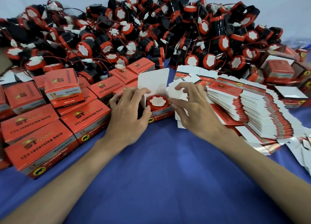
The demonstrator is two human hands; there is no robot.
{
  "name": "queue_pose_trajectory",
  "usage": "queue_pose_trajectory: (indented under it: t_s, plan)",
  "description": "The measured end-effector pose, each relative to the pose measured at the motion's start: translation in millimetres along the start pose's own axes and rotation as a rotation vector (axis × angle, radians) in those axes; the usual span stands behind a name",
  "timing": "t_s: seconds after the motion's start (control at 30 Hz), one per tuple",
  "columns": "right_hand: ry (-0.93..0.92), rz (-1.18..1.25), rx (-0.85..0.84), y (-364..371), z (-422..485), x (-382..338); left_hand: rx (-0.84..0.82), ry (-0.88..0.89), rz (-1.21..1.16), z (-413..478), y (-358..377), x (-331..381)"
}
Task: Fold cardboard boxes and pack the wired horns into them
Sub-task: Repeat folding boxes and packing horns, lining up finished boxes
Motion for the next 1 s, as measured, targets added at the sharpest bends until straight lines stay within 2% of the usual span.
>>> queue_pose_trajectory:
  t_s: [0.23, 0.37, 0.5, 0.7, 0.8, 0.87, 1.0]
  plan:
    - [0.098, -0.13, -0.069, 8.9, 2.1, -9.7, -0.003, -0.014, -0.01, -0.3, -0.7, -1.7]
    - [0.019, 0.077, 0.128, 11.8, -2.7, -7.6, -0.009, -0.015, -0.009, -0.1, -0.1, -2.1]
    - [0.004, 0.175, 0.236, 13.0, -2.6, -5.9, -0.011, 0.0, -0.009, 0.4, 0.8, -4.4]
    - [-0.022, 0.26, 0.137, 11.5, -5.6, -10.9, -0.025, 0.022, -0.004, 0.0, 1.3, -5.8]
    - [0.083, 0.431, 0.15, 6.7, -5.4, -14.9, -0.029, 0.015, -0.076, -0.1, -1.0, -6.3]
    - [0.122, 0.454, 0.157, 4.8, -5.8, -17.6, -0.038, 0.035, -0.128, -0.8, -3.0, -5.3]
    - [0.162, 0.491, 0.051, 5.9, -5.5, -21.5, -0.108, 0.027, -0.226, 1.0, -2.6, -1.9]
Point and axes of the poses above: each hand's wrist, its own z-axis towards the middle knuckle, its own y-axis out of the palm, x = y × z, the point moved 1 cm from there along z, towards the middle knuckle, and after that the axes turned 8 degrees about -y, right-handed, at the moved point
